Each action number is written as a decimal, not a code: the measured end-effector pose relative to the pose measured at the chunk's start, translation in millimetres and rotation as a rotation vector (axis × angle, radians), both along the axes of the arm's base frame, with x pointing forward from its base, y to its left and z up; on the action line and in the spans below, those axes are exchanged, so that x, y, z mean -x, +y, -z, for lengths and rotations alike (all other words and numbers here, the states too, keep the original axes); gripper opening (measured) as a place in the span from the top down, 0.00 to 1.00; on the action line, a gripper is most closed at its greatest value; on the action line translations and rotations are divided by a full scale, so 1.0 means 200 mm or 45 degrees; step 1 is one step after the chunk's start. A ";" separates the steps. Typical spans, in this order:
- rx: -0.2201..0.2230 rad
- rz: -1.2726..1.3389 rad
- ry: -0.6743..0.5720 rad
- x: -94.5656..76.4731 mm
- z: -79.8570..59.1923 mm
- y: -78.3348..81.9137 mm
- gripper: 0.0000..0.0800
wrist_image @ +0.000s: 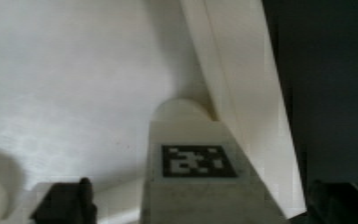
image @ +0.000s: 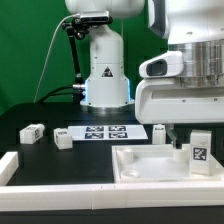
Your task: Assemble one leg
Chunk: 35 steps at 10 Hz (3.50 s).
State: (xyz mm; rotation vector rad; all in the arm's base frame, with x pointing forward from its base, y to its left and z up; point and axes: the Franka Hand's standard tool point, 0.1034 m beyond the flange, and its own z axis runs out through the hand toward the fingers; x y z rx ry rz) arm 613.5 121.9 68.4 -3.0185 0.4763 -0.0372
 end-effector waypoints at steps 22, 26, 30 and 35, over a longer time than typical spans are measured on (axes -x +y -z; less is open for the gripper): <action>-0.182 2.109 0.169 0.00 0.01 0.04 0.64; -0.189 2.026 0.168 0.00 0.01 0.04 0.28; -0.153 1.475 0.106 0.01 0.01 0.04 0.19; -0.085 0.803 0.046 0.01 0.01 0.01 0.19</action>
Offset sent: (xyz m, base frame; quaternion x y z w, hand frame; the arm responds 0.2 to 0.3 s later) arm 0.0000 0.0000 0.0000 0.0000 0.0000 0.0799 0.9968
